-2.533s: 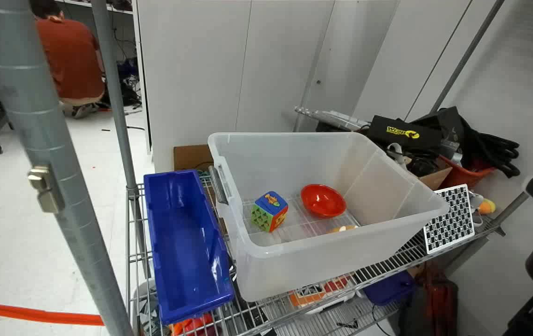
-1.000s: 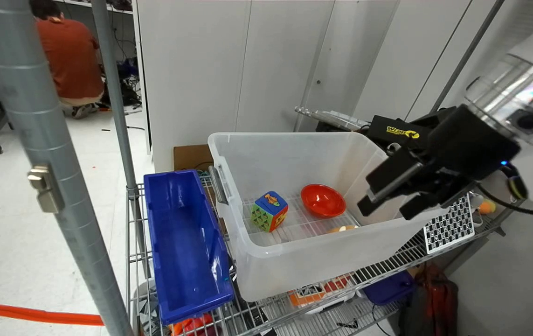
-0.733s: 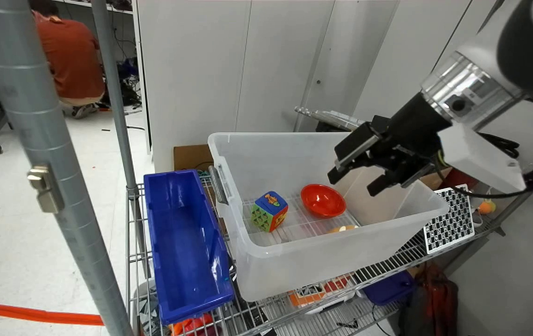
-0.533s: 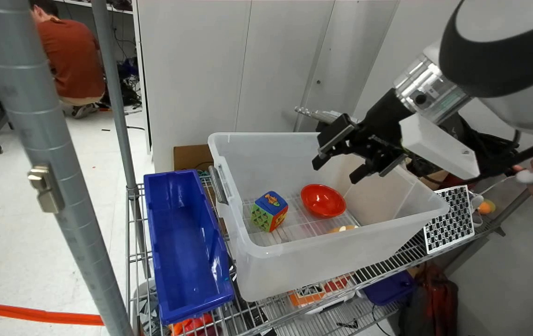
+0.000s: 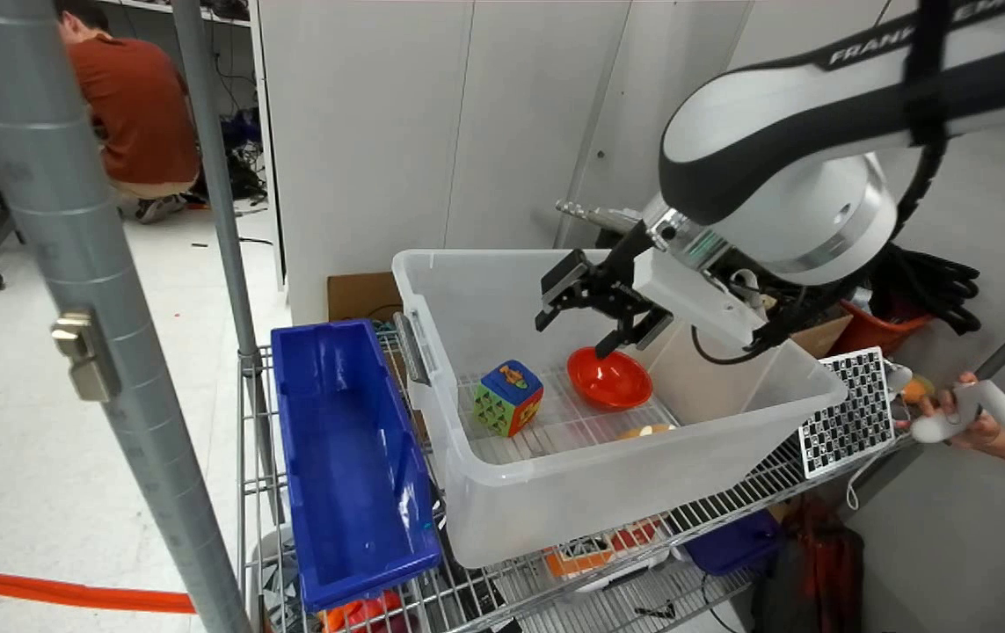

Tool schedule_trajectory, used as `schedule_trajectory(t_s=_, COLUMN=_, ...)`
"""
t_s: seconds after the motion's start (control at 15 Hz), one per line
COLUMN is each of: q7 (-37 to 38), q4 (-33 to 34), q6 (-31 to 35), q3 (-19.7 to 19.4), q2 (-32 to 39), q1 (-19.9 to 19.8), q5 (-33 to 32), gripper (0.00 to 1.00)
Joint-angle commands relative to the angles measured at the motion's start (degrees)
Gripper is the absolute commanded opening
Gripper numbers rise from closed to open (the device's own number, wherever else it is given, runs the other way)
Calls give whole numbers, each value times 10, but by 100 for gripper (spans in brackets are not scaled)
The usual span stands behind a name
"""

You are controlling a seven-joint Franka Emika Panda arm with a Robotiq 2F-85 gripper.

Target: Put the yellow ball in the bowl

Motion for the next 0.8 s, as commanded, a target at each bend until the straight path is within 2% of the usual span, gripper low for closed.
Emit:
schedule_trajectory(t_s=0.0, q7=47, q4=108, q6=-60, q3=-5, q2=108, q1=-8, q5=-24, gripper=100)
schedule_trajectory(t_s=0.33, q7=105, q4=190, q6=-181, q3=-24, q2=197, q1=8, q5=-93, gripper=100)
schedule_trajectory(t_s=0.6, q7=112, q4=233, q6=-287, q3=-32, q2=231, q1=28, q5=-155, gripper=100)
schedule_trajectory(t_s=0.73, q7=108, q4=256, q6=-318, q3=-36, q2=245, q1=40, q5=-184, gripper=96)
